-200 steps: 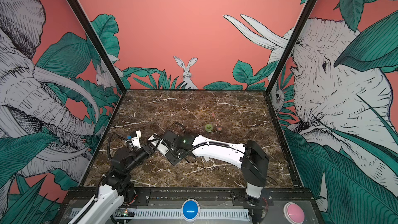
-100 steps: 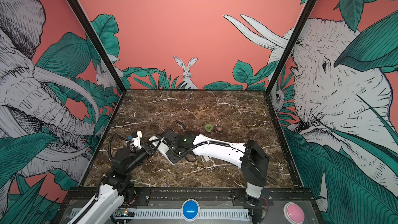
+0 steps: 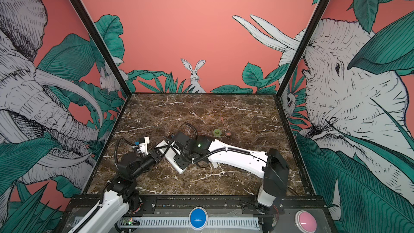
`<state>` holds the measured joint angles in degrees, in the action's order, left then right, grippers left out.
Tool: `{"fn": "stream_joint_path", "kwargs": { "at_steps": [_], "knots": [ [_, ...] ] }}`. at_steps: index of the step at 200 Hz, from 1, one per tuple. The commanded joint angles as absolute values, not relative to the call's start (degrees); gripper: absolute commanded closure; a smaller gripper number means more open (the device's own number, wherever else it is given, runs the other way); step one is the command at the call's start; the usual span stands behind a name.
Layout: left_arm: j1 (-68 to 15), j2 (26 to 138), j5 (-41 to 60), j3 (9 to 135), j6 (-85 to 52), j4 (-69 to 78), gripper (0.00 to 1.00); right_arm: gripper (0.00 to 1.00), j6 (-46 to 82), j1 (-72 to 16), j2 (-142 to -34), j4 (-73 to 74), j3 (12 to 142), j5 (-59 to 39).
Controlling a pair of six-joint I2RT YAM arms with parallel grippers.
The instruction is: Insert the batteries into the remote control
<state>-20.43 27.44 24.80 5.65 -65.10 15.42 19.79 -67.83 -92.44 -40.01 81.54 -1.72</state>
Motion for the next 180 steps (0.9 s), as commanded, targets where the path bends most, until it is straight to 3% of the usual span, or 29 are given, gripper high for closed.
{"fn": "stream_joint_path", "kwargs": {
  "at_steps": [1,60,83,107,180],
  "knots": [
    [-20.2,27.9,27.3,8.8,-63.4,15.1,1.00,0.61,10.9,-67.9,-86.3,-38.0,79.0,-1.1],
    [-20.2,33.9,36.1,13.8,-57.9,11.4,1.00,0.57,-13.9,-68.8,-74.5,-31.3,70.3,-12.2],
    [-20.2,34.3,37.2,15.1,-56.1,8.4,1.00,0.56,-21.3,-69.7,-74.9,-30.5,69.1,-14.2],
    [-20.2,35.1,38.7,16.1,-54.8,6.5,1.00,0.62,-27.3,-70.9,-77.1,-31.8,69.6,-15.2],
    [-20.2,38.6,44.5,17.8,-52.6,6.3,1.00,0.54,-35.6,-71.7,-81.7,-37.2,71.2,-15.1]
  ]
}}
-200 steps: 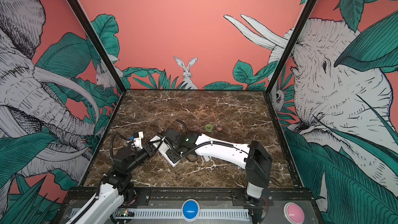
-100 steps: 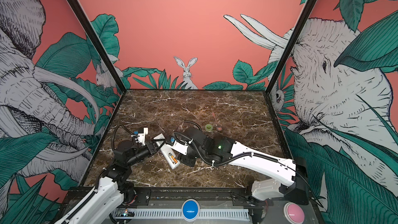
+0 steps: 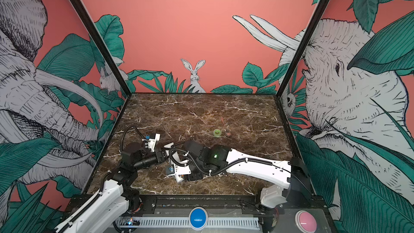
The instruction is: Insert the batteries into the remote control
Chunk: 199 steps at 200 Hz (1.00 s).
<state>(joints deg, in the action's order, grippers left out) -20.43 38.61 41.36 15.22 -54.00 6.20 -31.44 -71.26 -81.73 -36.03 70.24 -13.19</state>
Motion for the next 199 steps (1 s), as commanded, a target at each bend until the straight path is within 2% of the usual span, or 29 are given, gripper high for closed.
{"fn": "stream_joint_path", "kwargs": {
  "at_steps": [1,75,138,199],
  "knots": [
    [-20.2,38.6,44.5,17.8,-52.6,6.3,1.00,0.54,-35.7,-71.7,-81.7,-37.3,71.2,-15.1],
    [-20.2,39.2,45.8,18.1,-52.6,7.1,1.00,0.63,-38.6,-71.7,-84.0,-38.3,71.0,-17.7],
    [-20.2,38.9,46.0,18.1,-52.8,7.0,1.00,0.64,-38.4,-71.8,-86.1,-35.6,70.4,-18.7],
    [-20.2,38.8,46.3,17.7,-53.4,8.1,1.00,0.69,-39.1,-72.1,-87.9,-35.2,70.6,-17.2]
  ]
}}
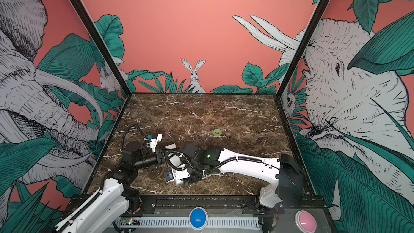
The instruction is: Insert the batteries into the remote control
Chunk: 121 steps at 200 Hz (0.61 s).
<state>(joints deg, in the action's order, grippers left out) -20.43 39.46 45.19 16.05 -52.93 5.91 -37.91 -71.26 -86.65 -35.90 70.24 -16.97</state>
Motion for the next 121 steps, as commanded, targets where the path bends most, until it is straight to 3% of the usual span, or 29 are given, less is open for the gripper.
{"fn": "stream_joint_path", "kwargs": {
  "at_steps": [1,121],
  "knots": [
    [-20.3,38.8,46.2,17.7,-53.4,8.1,1.00,0.69,-39.1,-72.1,-87.9,-35.3,70.6,-17.2],
    [-20.2,39.4,46.3,17.4,-53.8,9.0,1.00,0.69,-39.9,-72.4,-89.8,-35.9,70.6,-14.3]
  ]
}}
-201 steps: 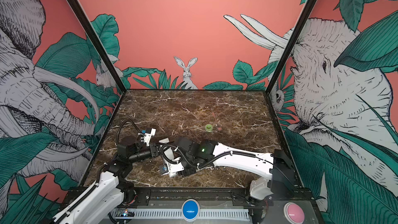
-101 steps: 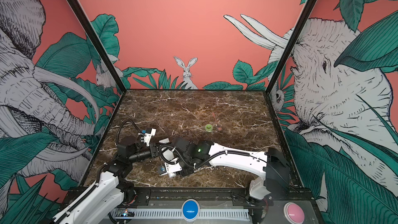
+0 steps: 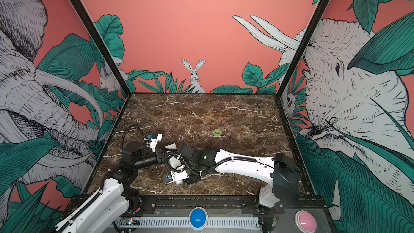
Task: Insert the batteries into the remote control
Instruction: 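Press the battery down into its slot with the right gripper fingertips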
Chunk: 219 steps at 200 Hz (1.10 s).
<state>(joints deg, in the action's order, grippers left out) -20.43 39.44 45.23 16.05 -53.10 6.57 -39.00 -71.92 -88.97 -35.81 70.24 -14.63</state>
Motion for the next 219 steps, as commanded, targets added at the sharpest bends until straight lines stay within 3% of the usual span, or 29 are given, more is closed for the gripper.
{"fn": "stream_joint_path", "kwargs": {
  "at_steps": [1,219],
  "knots": [
    [-20.2,39.4,46.4,17.4,-53.8,9.1,1.00,0.69,-39.9,-72.4,-89.8,-35.8,70.6,-14.3],
    [-20.2,40.8,47.0,16.6,-55.1,12.0,1.00,0.75,-39.2,-73.0,-92.9,-34.2,71.4,-8.9]
  ]
}}
